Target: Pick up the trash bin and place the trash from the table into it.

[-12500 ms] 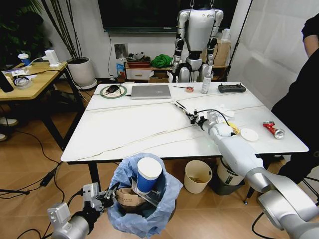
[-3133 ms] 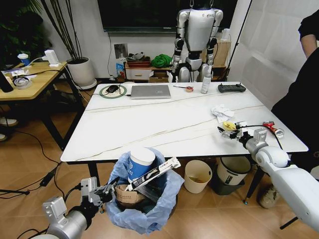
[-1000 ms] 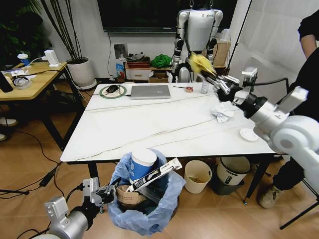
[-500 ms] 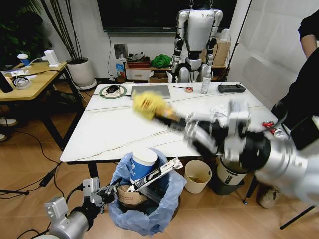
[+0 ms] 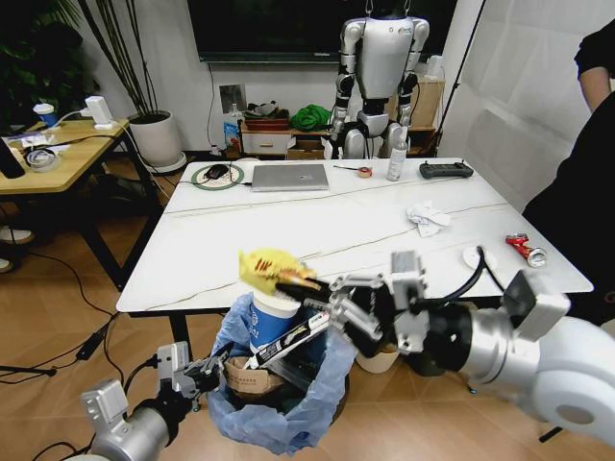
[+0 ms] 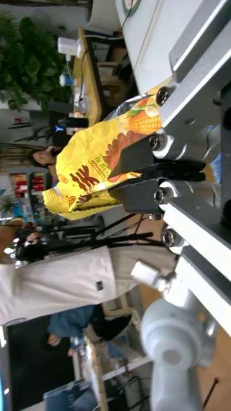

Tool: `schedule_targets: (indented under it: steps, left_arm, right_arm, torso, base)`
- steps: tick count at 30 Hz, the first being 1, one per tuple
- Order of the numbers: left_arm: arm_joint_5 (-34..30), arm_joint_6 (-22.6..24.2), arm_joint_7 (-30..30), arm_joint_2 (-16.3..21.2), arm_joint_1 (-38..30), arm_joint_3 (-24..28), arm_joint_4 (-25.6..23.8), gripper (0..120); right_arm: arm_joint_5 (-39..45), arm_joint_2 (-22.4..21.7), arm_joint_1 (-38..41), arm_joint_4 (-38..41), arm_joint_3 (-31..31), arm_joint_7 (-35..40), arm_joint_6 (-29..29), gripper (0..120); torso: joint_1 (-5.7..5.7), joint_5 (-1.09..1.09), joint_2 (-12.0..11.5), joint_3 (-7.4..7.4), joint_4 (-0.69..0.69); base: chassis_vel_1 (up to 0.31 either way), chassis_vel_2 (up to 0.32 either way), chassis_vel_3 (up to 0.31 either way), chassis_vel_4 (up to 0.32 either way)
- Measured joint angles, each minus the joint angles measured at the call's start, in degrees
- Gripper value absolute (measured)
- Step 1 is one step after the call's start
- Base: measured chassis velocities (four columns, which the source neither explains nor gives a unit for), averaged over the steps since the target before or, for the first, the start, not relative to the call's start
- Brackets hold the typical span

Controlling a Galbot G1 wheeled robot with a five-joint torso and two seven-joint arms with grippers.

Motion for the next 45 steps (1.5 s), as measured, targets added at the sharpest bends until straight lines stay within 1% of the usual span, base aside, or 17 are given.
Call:
schedule_targets:
  steps: [3, 5, 9, 15, 17, 21, 25, 26, 31, 38, 43, 45]
  left_arm:
    - [0.10, -0.04, -0.01, -0.29, -0.14, 0.11, 0.00, 0]
    - [0.11, -0.05, -0.02, -0.31, -0.18, 0.15, 0.00, 0]
    - [0.15, -0.15, -0.02, -0.31, -0.40, 0.27, -0.01, 0]
    - [0.13, -0.32, 0.12, -0.19, -0.58, 0.31, -0.01, 0]
    - [0.13, -0.38, 0.24, -0.19, -0.53, 0.40, -0.01, 0]
    - [0.09, -0.42, 0.32, -0.08, -0.41, 0.21, -0.01, 0]
    - [-0.05, -0.44, 0.48, 0.20, 0.10, -0.07, -0.03, 0]
    - [-0.05, -0.44, 0.48, 0.20, 0.10, -0.07, -0.03, 0]
    - [-0.10, -0.51, 0.98, 0.20, -0.02, -0.01, 0.47, 0]
    - [-0.25, -0.54, 1.08, 0.18, -0.53, 0.12, 0.95, 0]
    - [-0.28, -0.54, 1.08, 0.19, -0.44, -0.06, 0.80, 0]
    - [-0.29, -0.54, 1.08, 0.18, -0.37, -0.12, 0.69, 0]
  right_arm:
    - [-6.36, 0.06, -2.99, -2.03, -0.25, -0.95, 0.17, 0]
    - [-7.08, 0.11, -3.66, -2.29, -0.13, -1.06, 0.20, 0]
    - [-10.88, 0.54, -8.35, -3.65, 1.70, -2.17, 1.05, 0]
    - [-8.77, 0.63, -7.77, -2.11, 2.16, -2.21, 1.15, 0]
    - [-7.96, 0.51, -7.58, -0.55, 1.48, -2.21, 0.90, 0]
    - [-8.00, 0.88, -7.02, -0.52, -0.53, -2.35, 0.55, 0]
    - [-8.44, 3.56, -4.10, -3.32, -5.18, -2.37, -0.25, 0]
    - [-8.44, 3.56, -4.10, -3.32, -5.18, -2.37, -0.25, 0]
    - [-10.18, 6.65, -2.73, -6.82, -9.35, -2.92, -0.45, 0]
    - [-11.37, 7.19, -3.52, -7.70, -10.26, -3.51, -0.28, 0]
    - [-11.83, 6.79, -3.81, -7.65, -10.07, -3.58, 0.06, 0]
    - [-12.22, 6.53, -4.44, -7.54, -9.82, -3.74, 0.22, 3]
  torso:
    - [0.00, -0.01, 0.00, 0.00, 0.00]
    - [0.00, 0.00, 0.00, 0.00, 0.00]
    - [0.00, 0.01, 0.00, 0.00, -0.02]
    - [0.00, 0.00, 0.00, 0.00, 0.00]
    - [0.01, -0.01, 0.00, 0.00, -0.01]
    - [0.01, -0.01, 0.00, 0.00, -0.02]
    - [0.01, 0.01, 0.00, 0.00, 0.00]
    - [0.01, 0.01, 0.00, 0.00, 0.00]
    - [0.01, 0.00, 0.00, 0.00, 0.00]
    - [0.01, 0.00, 0.00, 0.00, -0.01]
    - [0.01, 0.00, 0.00, 0.00, -0.01]
    - [0.01, 0.00, 0.00, 0.00, -0.01]
  base:
    - [0.000, 0.000, 0.000, 0.000]
    - [0.000, 0.000, 0.000, 0.000]
    - [0.000, 0.000, 0.000, 0.000]
    - [0.000, 0.000, 0.000, 0.000]
    - [0.000, 0.000, 0.000, 0.000]
    - [0.000, 0.000, 0.000, 0.000]
    - [0.000, 0.000, 0.000, 0.000]
    - [0.000, 0.000, 0.000, 0.000]
    - [0.000, 0.000, 0.000, 0.000]
    - [0.000, 0.000, 0.000, 0.000]
    - [0.000, 0.000, 0.000, 0.000]
    - [0.000, 0.000, 0.000, 0.000]
